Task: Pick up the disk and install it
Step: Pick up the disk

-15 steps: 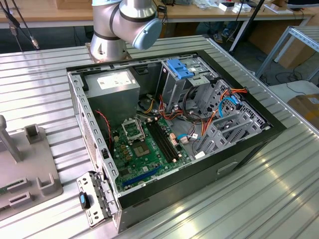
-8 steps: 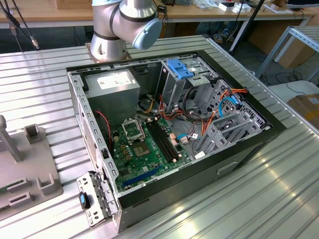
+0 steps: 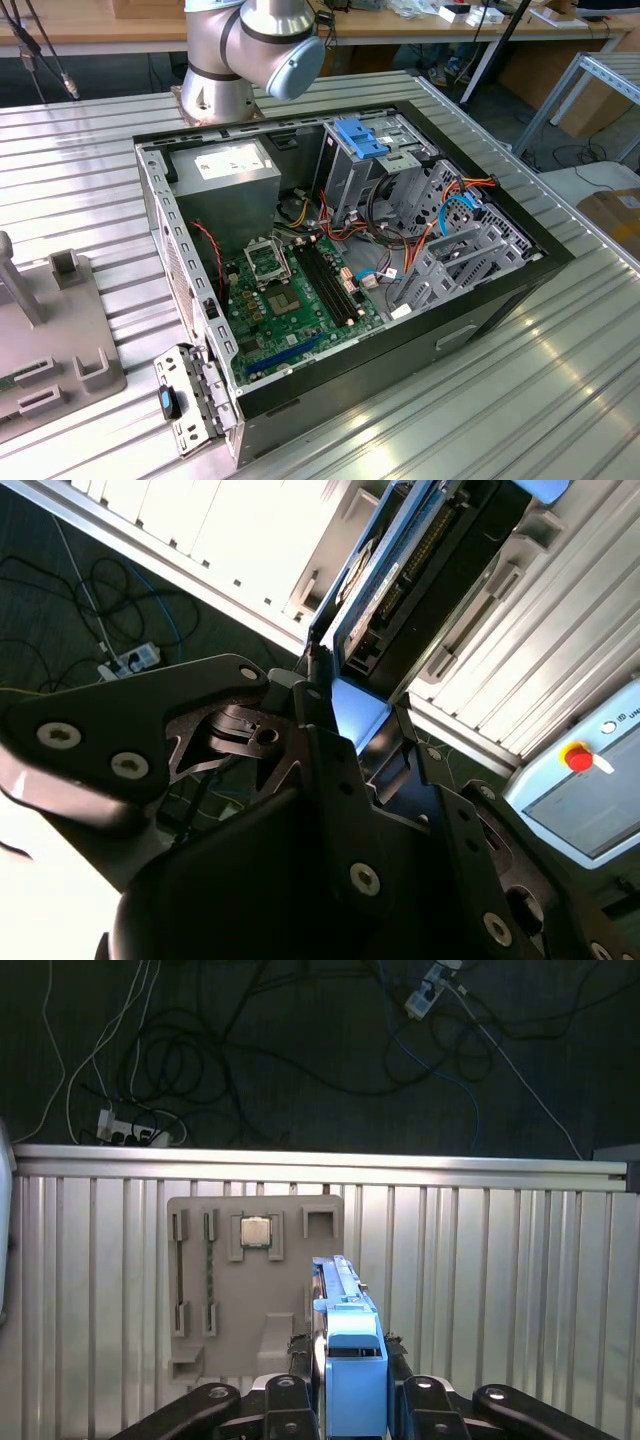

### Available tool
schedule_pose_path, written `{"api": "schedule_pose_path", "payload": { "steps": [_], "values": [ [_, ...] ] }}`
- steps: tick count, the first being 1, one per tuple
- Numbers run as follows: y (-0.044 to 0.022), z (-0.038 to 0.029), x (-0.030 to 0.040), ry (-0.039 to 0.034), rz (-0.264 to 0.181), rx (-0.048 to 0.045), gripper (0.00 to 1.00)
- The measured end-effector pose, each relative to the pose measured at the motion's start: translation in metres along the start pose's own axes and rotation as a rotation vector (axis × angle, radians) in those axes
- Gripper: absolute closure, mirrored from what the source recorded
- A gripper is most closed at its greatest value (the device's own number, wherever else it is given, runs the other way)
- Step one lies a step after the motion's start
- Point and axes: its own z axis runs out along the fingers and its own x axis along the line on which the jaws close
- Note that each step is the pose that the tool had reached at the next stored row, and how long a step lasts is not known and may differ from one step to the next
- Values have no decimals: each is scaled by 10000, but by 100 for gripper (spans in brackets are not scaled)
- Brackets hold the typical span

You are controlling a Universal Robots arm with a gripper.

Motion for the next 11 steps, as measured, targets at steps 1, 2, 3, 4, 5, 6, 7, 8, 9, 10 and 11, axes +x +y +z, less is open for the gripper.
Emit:
{"api": "schedule_pose_path", "payload": {
  "steps": [1,2,3,4,5,6,7,8,9,10,11],
  "values": [
    [-13,0,1,0,-1,-1,63],
    [-31,0,1,0,-1,-1,63],
    [-48,0,1,1,0,-1,63],
    [-59,0,1,1,-1,-1,63],
    [-72,1,1,0,0,0,63],
    [-83,1,2,0,0,0,63],
    [-98,1,2,1,-1,-1,63],
    [-108,1,2,1,-1,0,63],
    [-128,2,2,0,0,0,63],
    [-151,2,1,0,-1,0,63],
    [-184,2,1,1,-1,-2,63]
  ]
}}
